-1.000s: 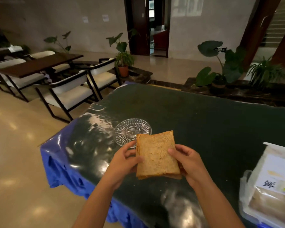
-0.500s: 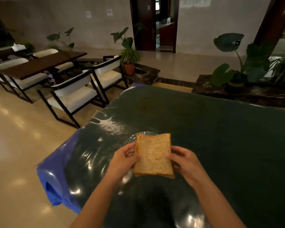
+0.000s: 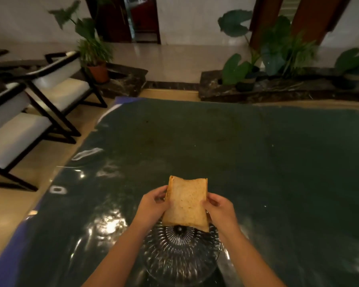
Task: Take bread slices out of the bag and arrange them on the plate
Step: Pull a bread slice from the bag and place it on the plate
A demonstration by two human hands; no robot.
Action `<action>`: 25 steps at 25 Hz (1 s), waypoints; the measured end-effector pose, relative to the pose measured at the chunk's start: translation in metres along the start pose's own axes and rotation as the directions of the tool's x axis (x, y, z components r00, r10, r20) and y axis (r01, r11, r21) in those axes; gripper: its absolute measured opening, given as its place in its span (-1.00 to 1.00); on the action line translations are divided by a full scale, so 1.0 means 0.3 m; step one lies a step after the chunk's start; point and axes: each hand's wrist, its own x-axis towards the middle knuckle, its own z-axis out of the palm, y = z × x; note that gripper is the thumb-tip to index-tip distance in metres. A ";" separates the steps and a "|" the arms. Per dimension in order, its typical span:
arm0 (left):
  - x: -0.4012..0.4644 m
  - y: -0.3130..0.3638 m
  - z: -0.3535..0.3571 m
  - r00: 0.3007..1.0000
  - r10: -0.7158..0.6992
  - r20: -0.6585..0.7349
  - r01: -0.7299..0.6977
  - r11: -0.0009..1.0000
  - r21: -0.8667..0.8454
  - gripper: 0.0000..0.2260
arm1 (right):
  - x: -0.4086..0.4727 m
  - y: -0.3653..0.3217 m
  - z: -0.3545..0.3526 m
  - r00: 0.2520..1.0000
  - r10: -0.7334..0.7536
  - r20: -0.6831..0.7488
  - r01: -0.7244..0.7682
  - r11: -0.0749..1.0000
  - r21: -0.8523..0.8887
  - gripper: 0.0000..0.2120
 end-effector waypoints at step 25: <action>0.157 -0.093 0.003 1.000 0.013 0.008 -0.015 0.967 0.254 -0.55 | 0.111 0.082 0.066 0.943 -0.168 -0.286 0.032 0.904 -0.426 -0.72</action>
